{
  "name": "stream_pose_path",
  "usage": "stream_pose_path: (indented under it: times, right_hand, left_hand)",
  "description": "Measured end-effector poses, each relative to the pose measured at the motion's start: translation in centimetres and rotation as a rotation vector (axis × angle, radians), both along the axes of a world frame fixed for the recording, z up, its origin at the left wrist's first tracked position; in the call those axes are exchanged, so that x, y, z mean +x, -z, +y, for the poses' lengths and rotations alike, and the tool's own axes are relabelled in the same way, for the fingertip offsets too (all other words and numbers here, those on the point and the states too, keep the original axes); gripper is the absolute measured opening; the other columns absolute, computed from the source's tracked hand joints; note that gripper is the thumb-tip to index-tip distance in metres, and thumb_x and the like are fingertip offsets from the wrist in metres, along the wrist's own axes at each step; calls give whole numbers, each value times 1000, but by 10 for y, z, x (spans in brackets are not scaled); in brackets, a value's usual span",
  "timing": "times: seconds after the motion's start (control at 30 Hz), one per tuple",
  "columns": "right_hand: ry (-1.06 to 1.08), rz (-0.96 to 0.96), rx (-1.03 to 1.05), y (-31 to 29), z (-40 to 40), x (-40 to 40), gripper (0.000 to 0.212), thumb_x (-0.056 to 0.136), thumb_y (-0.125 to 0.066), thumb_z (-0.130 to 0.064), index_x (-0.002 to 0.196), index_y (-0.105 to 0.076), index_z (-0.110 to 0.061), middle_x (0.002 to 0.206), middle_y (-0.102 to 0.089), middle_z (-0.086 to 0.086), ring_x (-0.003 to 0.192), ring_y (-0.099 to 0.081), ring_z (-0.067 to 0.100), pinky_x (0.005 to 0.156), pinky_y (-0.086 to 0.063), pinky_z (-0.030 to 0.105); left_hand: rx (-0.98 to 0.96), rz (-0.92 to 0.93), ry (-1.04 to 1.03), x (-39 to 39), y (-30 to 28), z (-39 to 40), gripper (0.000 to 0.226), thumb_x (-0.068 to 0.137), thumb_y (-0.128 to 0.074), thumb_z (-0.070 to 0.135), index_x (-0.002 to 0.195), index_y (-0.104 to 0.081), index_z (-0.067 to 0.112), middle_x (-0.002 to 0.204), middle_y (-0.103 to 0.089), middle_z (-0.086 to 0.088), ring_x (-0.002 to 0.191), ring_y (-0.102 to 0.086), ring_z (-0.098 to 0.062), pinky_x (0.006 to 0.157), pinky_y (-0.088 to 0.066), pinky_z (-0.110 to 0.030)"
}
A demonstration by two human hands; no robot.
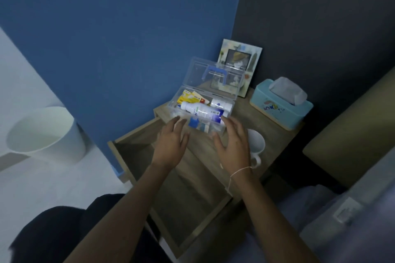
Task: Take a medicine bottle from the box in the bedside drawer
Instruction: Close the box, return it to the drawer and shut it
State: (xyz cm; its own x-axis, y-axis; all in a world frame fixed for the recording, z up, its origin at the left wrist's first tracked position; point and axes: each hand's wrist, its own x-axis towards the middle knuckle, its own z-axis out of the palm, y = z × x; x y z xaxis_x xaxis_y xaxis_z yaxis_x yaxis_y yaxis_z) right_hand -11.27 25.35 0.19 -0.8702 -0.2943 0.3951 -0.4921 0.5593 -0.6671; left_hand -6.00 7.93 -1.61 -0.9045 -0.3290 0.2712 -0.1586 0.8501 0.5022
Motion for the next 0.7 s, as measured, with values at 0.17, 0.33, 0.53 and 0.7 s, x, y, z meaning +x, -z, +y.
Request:
stream_pose_path:
  times: [0.17,0.33,0.53,0.7]
  right_hand:
    - [5,15,77,-20,-14,-64,49,89,-62,-29,134,-49,-16,140,-45,12,130,-42,29,106,-40,41]
    - [69,-123,69,-23,-20,-130,52,88,-63,-27,135,-46,-15,142,-43,14,132,-39,29,108,-35,37]
    - [185,-496,-49,-5,-32,-187,61,84,-67,-29,136,-40,-11,135,-52,11,116,-53,22,96,-43,33]
    - [200,-743,-202,11,-44,-210,76,81,-70,-38,143,-34,-12,144,-45,9,121,-50,22,102,-42,34]
  left_hand:
    - [30,51,0,-49,-20,-25,42,96,-49,28,134,-50,10,143,-45,-18,130,-44,-35,108,-37,-43]
    - [69,9,13,-111,-25,-51,45,97,-48,29,136,-47,8,149,-37,-20,137,-35,-35,114,-30,-44]
    - [243,-104,-6,-173,-7,-82,55,96,-49,27,141,-35,1,149,-35,-23,139,-32,-36,116,-25,-40]
    - [582,-194,-93,-205,4,-91,59,96,-49,29,144,-27,4,148,-39,-20,132,-42,-33,104,-33,-31]
